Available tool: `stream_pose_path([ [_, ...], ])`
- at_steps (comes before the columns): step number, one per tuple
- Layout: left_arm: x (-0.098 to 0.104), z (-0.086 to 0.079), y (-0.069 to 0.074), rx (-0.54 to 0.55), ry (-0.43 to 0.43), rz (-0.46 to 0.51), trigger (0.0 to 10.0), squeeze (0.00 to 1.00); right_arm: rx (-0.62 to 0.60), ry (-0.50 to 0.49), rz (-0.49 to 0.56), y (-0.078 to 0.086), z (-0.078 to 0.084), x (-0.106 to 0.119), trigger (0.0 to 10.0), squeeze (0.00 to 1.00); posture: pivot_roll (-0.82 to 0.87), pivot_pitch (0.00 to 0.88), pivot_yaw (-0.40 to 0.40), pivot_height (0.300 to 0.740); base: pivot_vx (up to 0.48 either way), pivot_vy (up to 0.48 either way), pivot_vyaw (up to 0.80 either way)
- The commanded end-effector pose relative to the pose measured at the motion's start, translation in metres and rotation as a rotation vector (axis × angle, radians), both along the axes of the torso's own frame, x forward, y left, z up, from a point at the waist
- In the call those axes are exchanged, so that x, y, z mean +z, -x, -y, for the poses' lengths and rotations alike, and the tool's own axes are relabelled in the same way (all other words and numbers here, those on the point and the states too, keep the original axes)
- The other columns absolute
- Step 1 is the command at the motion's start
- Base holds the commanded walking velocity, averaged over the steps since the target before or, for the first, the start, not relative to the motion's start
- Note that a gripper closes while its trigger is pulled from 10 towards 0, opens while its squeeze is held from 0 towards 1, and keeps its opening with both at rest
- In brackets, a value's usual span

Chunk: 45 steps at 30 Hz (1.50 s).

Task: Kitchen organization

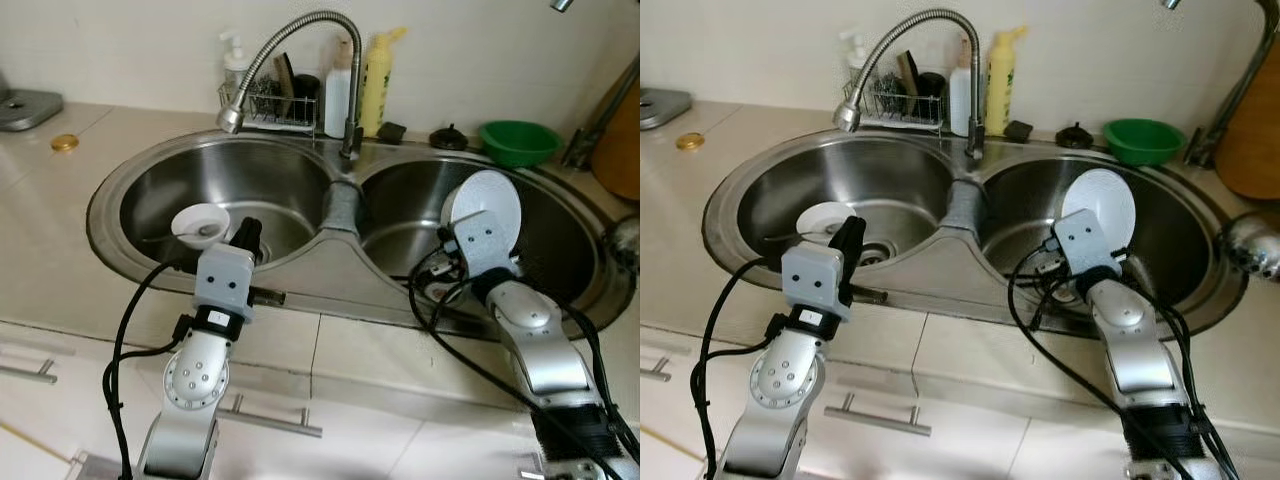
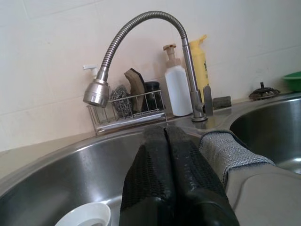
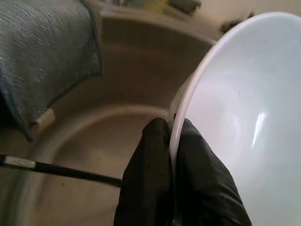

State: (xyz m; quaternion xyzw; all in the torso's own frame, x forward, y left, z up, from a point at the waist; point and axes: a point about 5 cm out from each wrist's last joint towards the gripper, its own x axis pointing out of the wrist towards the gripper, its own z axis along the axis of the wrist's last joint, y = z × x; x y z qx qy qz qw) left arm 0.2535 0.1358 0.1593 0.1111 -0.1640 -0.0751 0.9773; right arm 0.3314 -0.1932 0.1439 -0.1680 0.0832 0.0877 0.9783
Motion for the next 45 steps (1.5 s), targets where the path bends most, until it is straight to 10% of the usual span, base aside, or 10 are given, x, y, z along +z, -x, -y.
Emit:
stream_pose_path([
  [1,0.000,0.002,-0.001,-0.003,-0.007,0.002,10.0,0.00,-0.061,-0.067,-0.054,-0.010,0.013,0.007,10.0,0.00,0.10,0.000,-0.039,0.740,0.000,0.000,0.00],
  [5,0.000,0.002,-0.001,-0.005,-0.007,0.001,10.0,0.00,-0.113,-0.176,-0.177,-0.017,0.020,0.003,10.0,0.00,0.10,0.000,-0.040,0.740,0.000,0.000,0.00],
  [7,0.000,0.002,-0.001,-0.006,-0.006,0.000,10.0,0.00,-0.121,-0.193,-0.226,-0.016,0.019,-0.002,10.0,0.19,0.10,0.000,-0.040,0.740,0.000,0.000,0.00],
  [8,0.000,0.002,0.000,-0.005,-0.007,-0.002,10.0,0.00,-0.123,-0.194,-0.246,-0.014,0.019,-0.006,10.0,0.93,0.10,0.000,-0.042,0.740,0.000,0.000,0.00],
  [10,-0.001,0.002,0.000,-0.006,-0.007,-0.004,10.0,0.00,-0.123,-0.197,-0.263,-0.013,0.019,-0.010,10.0,1.00,0.10,0.000,-0.042,0.740,0.000,0.000,0.00],
  [25,-0.001,0.003,0.001,-0.019,-0.012,-0.015,10.0,0.00,-0.133,-0.239,-0.331,-0.003,0.012,-0.023,10.0,1.00,0.10,0.000,-0.030,0.740,0.000,0.000,0.00],
  [33,-0.001,0.002,0.001,-0.022,-0.017,-0.017,10.0,0.00,-0.088,-0.097,-0.300,-0.001,0.013,-0.020,10.0,1.00,0.10,0.000,-0.029,0.740,0.000,0.000,0.00],
  [37,-0.001,0.002,0.001,-0.023,-0.019,-0.020,10.0,0.00,-0.100,0.077,-0.150,-0.002,0.019,0.001,10.0,1.00,0.10,0.000,-0.027,0.740,0.000,0.000,0.00],
  [45,-0.002,0.004,0.000,-0.035,-0.012,-0.024,10.0,0.00,-0.183,-0.019,0.264,0.001,0.011,0.056,10.0,1.00,0.09,0.000,-0.019,0.740,0.000,0.000,0.00],
])
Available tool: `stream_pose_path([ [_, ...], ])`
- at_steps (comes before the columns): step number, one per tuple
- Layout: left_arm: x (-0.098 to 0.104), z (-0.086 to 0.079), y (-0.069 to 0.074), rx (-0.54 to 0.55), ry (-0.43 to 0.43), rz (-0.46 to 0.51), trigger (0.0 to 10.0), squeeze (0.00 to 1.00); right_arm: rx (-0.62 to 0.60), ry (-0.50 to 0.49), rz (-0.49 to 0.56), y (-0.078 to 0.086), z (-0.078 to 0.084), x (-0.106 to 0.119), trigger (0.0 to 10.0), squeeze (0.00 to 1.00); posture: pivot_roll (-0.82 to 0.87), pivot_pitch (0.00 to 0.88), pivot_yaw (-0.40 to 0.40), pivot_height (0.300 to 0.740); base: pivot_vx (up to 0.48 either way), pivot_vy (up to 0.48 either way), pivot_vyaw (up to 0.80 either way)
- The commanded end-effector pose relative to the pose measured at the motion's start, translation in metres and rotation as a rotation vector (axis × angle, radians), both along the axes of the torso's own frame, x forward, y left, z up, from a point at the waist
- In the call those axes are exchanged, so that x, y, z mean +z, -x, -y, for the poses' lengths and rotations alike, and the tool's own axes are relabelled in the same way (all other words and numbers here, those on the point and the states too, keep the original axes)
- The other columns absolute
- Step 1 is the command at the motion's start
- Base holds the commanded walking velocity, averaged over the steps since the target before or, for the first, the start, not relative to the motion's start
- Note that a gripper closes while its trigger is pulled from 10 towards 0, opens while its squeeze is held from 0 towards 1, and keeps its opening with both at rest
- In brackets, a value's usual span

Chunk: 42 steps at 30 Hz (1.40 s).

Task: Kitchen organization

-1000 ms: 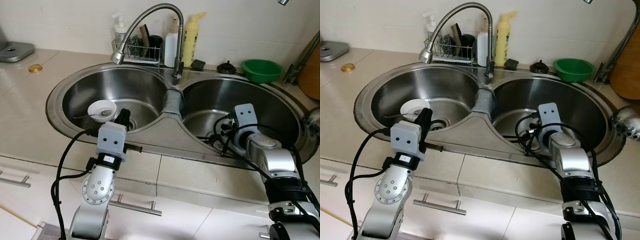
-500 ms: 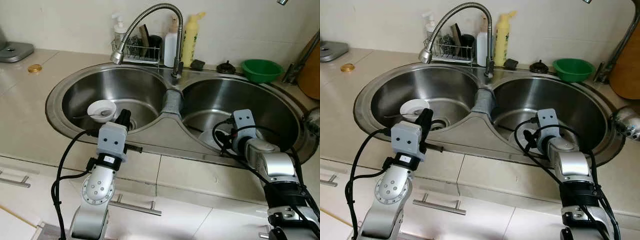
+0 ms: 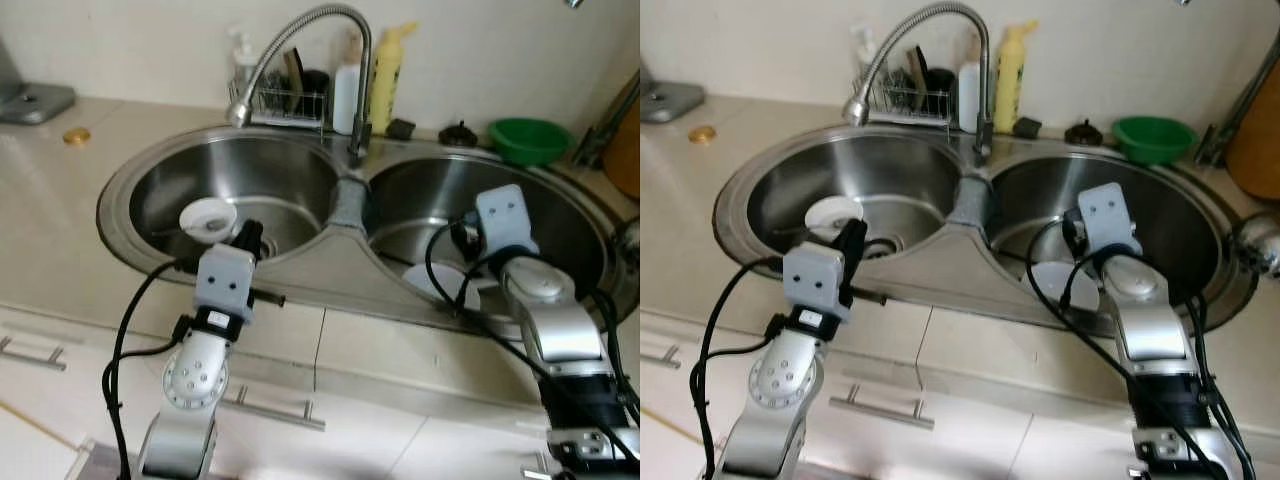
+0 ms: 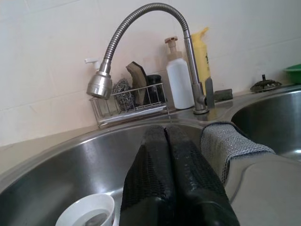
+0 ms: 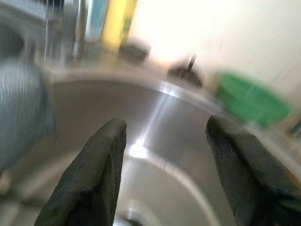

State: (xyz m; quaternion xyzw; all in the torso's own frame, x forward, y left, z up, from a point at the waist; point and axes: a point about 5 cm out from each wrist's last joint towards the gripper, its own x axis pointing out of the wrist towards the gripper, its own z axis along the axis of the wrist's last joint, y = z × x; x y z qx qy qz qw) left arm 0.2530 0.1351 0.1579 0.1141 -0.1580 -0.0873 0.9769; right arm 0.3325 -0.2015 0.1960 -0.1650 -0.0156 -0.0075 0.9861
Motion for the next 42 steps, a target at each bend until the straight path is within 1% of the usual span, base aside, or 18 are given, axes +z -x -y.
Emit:
stream_pose_path([
  [1,0.000,0.003,0.000,-0.016,0.004,-0.011,10.0,0.00,-0.037,-0.003,0.081,0.005,0.001,0.007,10.0,1.00,0.09,0.000,-0.019,0.740,0.000,0.000,0.00],
  [2,0.000,0.003,0.000,-0.016,0.008,-0.012,10.0,0.00,-0.039,-0.002,0.108,0.008,-0.001,0.009,10.0,0.37,0.09,0.000,-0.019,0.740,0.000,0.000,0.00],
  [3,0.000,0.003,0.000,-0.016,0.012,-0.014,10.0,0.00,-0.037,-0.007,0.124,0.010,-0.004,0.009,10.0,0.00,0.09,0.000,-0.019,0.740,0.000,0.000,0.00],
  [6,0.000,0.003,0.000,-0.014,0.017,-0.018,10.0,0.00,-0.031,-0.022,0.150,0.015,-0.008,0.008,10.0,0.00,0.09,0.000,-0.020,0.740,0.000,0.000,0.00],
  [7,0.000,0.003,-0.001,-0.015,0.018,-0.019,10.0,0.00,-0.027,-0.014,0.163,0.019,-0.011,0.006,10.0,0.00,0.09,0.000,-0.020,0.740,0.000,0.000,0.00],
  [13,0.000,0.003,-0.001,-0.015,0.026,-0.019,10.0,0.00,-0.019,-0.030,0.208,0.028,-0.015,0.004,10.0,0.00,0.09,0.000,-0.026,0.740,0.000,0.439,0.00],
  [15,0.000,0.003,-0.001,-0.017,0.026,-0.018,10.0,0.00,-0.019,-0.053,0.227,0.032,-0.016,0.004,10.0,0.00,0.09,0.000,-0.026,0.740,0.000,0.480,0.00],
  [17,0.000,0.003,-0.002,-0.017,0.026,-0.017,10.0,0.00,-0.036,-0.070,0.266,0.036,-0.015,0.006,10.0,0.00,0.09,0.000,-0.026,0.740,0.000,0.480,0.00],
  [19,0.000,0.003,-0.002,-0.018,0.026,-0.016,10.0,0.00,-0.055,-0.066,0.292,0.041,-0.014,0.007,10.0,0.00,0.09,0.000,-0.026,0.740,0.000,0.480,0.00],
  [21,0.000,0.003,-0.002,-0.019,0.026,-0.016,10.0,0.00,-0.052,-0.063,0.296,0.042,-0.015,0.007,10.0,0.00,0.09,0.000,-0.026,0.740,0.000,0.480,0.00],
  [24,0.000,0.003,-0.002,-0.020,0.026,-0.016,10.0,0.00,-0.029,-0.053,0.288,0.048,-0.021,0.002,10.0,0.00,0.08,0.000,-0.026,0.740,0.000,0.480,0.00],
  [29,0.000,0.003,-0.001,-0.021,0.026,-0.016,10.0,0.00,-0.015,-0.024,0.292,0.051,-0.023,-0.001,10.0,0.00,0.09,0.000,-0.027,0.740,0.000,0.480,0.00],
  [37,0.000,0.003,-0.001,-0.020,0.026,-0.013,10.0,0.00,-0.023,-0.008,0.308,0.052,-0.020,0.002,10.0,0.00,0.08,0.000,-0.031,0.740,0.000,0.480,0.00],
  [40,0.000,0.003,0.000,-0.019,0.026,-0.011,10.0,0.00,-0.032,0.037,0.298,0.054,-0.018,0.001,10.0,0.00,0.08,0.000,-0.032,0.740,0.000,0.480,0.00],
  [42,0.000,0.003,0.000,-0.020,0.026,-0.010,10.0,0.00,-0.048,0.042,0.287,0.056,-0.015,-0.001,10.0,0.00,0.08,0.000,-0.032,0.740,0.000,0.480,0.00],
])
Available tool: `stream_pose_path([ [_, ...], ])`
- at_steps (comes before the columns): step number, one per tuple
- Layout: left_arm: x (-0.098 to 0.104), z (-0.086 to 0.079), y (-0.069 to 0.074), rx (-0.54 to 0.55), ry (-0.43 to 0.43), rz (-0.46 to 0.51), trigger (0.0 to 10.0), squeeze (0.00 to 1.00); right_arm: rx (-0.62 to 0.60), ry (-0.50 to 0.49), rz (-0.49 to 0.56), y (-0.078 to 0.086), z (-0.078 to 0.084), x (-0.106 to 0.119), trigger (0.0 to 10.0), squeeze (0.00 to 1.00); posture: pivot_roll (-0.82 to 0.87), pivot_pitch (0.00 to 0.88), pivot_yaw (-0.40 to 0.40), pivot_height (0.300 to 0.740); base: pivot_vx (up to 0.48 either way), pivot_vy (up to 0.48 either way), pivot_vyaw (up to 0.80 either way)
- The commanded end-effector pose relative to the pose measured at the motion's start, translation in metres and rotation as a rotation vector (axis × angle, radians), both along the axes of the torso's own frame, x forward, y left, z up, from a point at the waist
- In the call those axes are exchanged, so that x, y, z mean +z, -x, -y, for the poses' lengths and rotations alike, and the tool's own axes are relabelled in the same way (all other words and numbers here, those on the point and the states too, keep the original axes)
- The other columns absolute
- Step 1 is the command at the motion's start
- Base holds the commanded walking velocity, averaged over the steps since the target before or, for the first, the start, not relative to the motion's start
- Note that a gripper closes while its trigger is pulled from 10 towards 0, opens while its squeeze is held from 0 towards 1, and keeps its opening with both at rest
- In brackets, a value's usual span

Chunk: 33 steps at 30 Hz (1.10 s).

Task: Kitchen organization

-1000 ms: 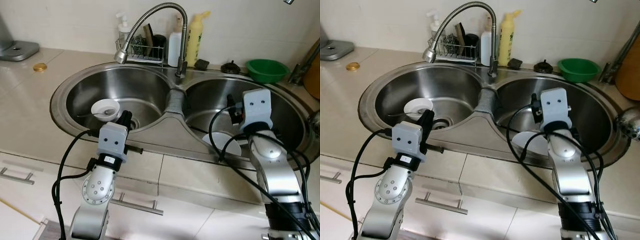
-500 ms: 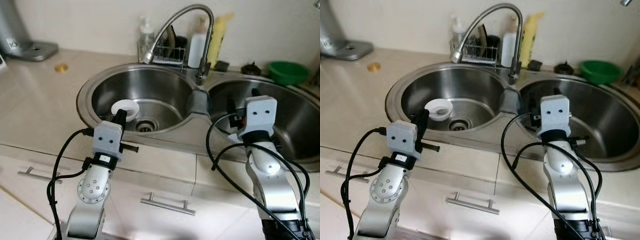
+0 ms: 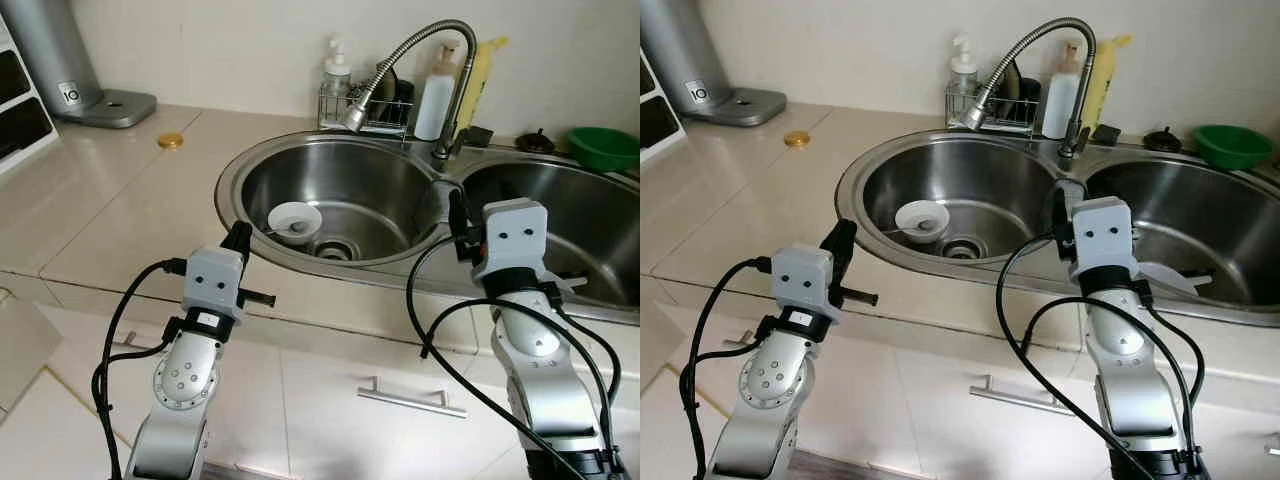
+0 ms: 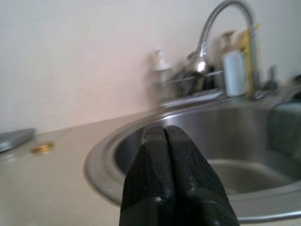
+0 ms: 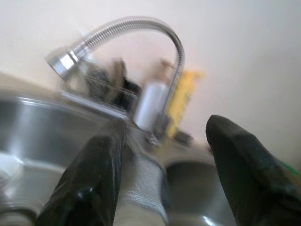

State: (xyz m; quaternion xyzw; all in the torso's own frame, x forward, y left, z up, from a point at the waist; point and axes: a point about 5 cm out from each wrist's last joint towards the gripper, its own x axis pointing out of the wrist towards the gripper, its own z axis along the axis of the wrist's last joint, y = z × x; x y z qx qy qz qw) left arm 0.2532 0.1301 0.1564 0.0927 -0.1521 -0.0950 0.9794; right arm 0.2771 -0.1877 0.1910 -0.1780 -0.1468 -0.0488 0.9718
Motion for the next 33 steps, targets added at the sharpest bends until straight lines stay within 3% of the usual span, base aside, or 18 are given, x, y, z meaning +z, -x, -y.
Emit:
stream_pose_path([
  [1,0.001,-0.002,0.000,0.000,-0.013,0.007,10.0,0.00,-0.010,0.010,0.014,0.001,-0.001,0.004,10.0,0.00,0.08,0.000,-0.032,0.740,0.000,0.480,0.00],
  [8,0.002,-0.002,0.000,-0.001,-0.012,0.011,10.0,0.00,-0.012,0.028,0.026,0.008,-0.003,0.004,10.0,0.00,0.07,0.000,-0.027,0.740,0.000,0.480,0.00],
  [11,0.002,-0.002,0.001,-0.001,-0.015,0.015,10.0,0.00,-0.007,0.028,0.015,0.010,-0.004,0.002,10.0,0.00,0.07,0.000,-0.027,0.740,0.000,0.000,0.00],
  [24,0.004,-0.002,0.000,-0.003,-0.020,0.035,10.0,0.00,0.050,0.067,-0.001,0.029,-0.010,-0.005,10.0,0.00,0.06,0.000,-0.025,0.740,0.000,0.000,-0.80],
  [33,0.004,-0.001,-0.001,-0.006,-0.031,0.040,10.0,0.00,0.052,0.082,0.003,0.033,-0.009,-0.006,10.0,0.00,0.05,0.000,-0.022,0.740,0.000,0.000,-0.80],
])
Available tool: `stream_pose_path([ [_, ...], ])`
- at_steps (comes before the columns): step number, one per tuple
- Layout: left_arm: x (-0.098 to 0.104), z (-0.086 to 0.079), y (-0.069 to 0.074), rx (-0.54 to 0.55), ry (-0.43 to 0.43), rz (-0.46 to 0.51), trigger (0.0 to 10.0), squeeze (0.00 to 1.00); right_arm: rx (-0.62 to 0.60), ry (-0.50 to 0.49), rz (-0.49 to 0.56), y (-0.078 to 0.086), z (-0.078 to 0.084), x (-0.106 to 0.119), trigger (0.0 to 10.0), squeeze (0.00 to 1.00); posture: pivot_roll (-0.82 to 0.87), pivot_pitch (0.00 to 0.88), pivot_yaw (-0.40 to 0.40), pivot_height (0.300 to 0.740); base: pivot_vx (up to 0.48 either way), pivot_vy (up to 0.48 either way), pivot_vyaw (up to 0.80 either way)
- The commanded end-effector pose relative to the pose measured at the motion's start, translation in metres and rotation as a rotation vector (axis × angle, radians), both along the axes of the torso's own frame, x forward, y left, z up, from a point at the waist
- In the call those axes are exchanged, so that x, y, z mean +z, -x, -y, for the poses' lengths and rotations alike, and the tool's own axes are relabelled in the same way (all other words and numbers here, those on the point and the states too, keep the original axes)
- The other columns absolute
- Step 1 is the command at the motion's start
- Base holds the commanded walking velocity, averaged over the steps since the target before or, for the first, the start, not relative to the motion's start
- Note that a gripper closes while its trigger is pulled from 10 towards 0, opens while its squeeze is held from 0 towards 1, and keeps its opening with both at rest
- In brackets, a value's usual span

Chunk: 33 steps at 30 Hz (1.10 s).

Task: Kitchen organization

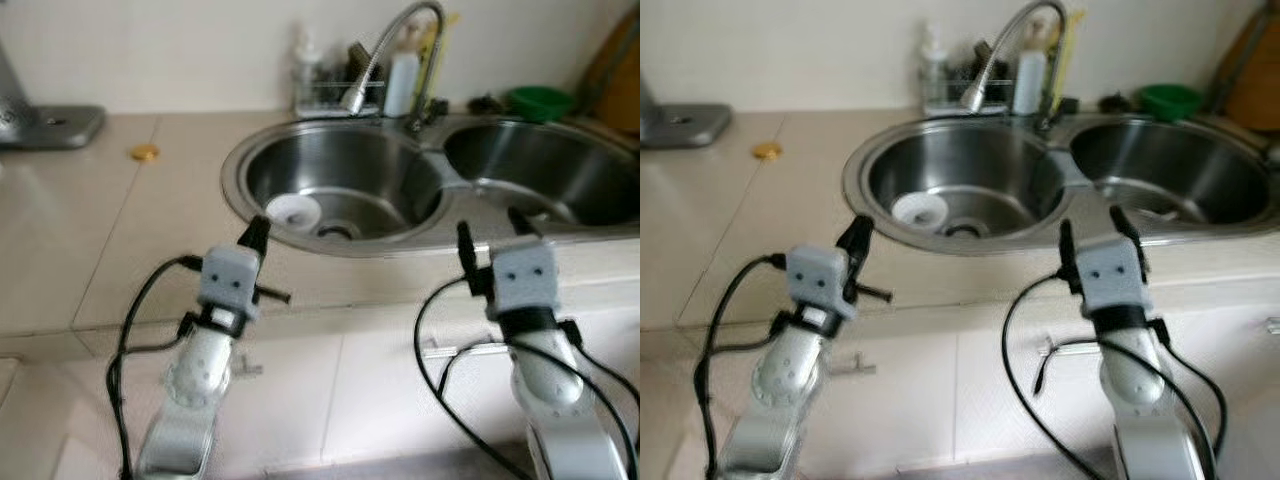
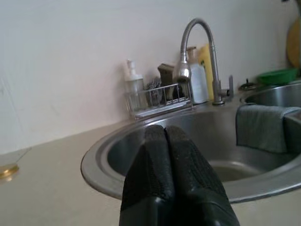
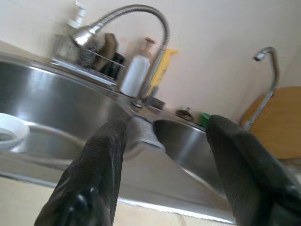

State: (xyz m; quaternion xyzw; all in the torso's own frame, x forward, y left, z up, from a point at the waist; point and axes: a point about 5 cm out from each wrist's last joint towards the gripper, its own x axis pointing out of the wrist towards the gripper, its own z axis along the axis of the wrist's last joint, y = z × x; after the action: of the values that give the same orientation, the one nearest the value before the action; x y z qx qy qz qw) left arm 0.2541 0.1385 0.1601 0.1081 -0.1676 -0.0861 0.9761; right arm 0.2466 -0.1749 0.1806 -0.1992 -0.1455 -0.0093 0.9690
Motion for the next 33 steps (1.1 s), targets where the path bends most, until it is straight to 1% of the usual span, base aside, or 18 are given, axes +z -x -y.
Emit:
stream_pose_path([
  [1,0.000,0.007,0.000,-0.024,-0.007,0.004,10.0,0.00,-0.018,0.029,0.022,0.003,0.004,0.005,10.0,0.00,0.05,0.000,-0.023,0.740,0.000,0.000,-0.80],
  [11,0.000,0.007,0.000,-0.025,-0.015,0.006,10.0,0.00,-0.022,0.038,0.010,0.011,0.006,0.000,10.0,0.00,0.05,0.000,-0.017,0.740,0.000,0.000,-0.80],
  [18,0.000,0.007,0.000,-0.034,-0.023,0.008,10.0,0.00,-0.039,0.033,0.001,0.014,0.005,-0.004,10.0,0.00,0.05,0.000,-0.010,0.740,0.000,0.000,-0.79],
  [33,0.002,0.008,0.000,-0.037,-0.028,0.026,10.0,0.00,-0.057,0.021,0.006,0.013,0.005,-0.004,10.0,0.00,0.05,0.000,-0.010,0.740,0.000,0.000,-0.77],
])
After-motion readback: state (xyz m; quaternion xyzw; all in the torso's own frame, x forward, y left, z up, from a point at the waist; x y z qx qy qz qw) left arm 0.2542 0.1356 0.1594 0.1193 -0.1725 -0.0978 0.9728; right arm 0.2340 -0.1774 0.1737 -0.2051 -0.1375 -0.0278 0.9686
